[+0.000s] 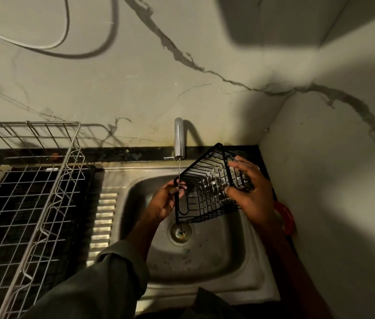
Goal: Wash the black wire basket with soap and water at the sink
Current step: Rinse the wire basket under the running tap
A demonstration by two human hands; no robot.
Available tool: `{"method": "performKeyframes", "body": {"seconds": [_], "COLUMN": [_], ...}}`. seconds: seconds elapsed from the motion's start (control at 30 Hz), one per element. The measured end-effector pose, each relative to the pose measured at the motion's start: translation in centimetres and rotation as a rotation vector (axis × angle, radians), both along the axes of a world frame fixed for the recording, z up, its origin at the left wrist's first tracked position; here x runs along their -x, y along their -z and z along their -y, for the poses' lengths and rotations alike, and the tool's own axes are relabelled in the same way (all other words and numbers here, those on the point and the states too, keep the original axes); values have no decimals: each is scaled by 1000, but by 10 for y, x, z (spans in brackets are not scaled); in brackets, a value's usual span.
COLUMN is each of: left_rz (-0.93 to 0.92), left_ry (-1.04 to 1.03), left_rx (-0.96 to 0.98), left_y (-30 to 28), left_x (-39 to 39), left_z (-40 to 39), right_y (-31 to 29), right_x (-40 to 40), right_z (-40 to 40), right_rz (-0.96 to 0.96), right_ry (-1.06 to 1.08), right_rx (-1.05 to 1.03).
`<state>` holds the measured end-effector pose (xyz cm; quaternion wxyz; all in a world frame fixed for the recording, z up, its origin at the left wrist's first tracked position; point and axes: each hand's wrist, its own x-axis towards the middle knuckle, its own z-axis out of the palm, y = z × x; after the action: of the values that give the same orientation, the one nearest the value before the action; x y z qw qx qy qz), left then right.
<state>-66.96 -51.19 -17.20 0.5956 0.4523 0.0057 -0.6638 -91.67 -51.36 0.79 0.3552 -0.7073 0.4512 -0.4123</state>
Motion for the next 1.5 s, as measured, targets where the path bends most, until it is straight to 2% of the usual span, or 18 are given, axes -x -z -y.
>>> {"method": "performKeyframes", "body": {"seconds": [0.1,0.2,0.3,0.53,0.7,0.8,0.93,1.07,1.17,1.33,1.5], "left_rz": [47,146,76,141,217,289,461,457,432,495,425], "left_ry": [101,261,326,179,-14,-67,-27,-24,-18,93,170], "left_rx": [23,-58,-57,-16,49,65,14,-54,-141,-250,-351], "left_y": [-9,-15,-19,-28,-26,-23,-24,-18,-8,13,1], "left_x": [1,1,0,-17,-22,-20,-21,-27,-27,-7,2], "left_z": [0,-9,-18,-31,-63,-75,-78,-83,-94,-116,-109], "right_y": [4,15,27,53,72,66,58,49,55,46,39], "right_x": [6,12,19,18,-6,-22,-30,-36,-45,-72,-95], "right_z": [2,1,-1,3,15,19,16,15,23,27,21], "right_rz": [79,180,285,253,36,-58,4,-24,-86,-309,-510], "right_ry": [-4,44,94,62,60,72,57,-9,-124,-370,-622], "right_rx": [-58,-158,-221,-380,-433,-400,-343,-272,-208,-109,168]}}
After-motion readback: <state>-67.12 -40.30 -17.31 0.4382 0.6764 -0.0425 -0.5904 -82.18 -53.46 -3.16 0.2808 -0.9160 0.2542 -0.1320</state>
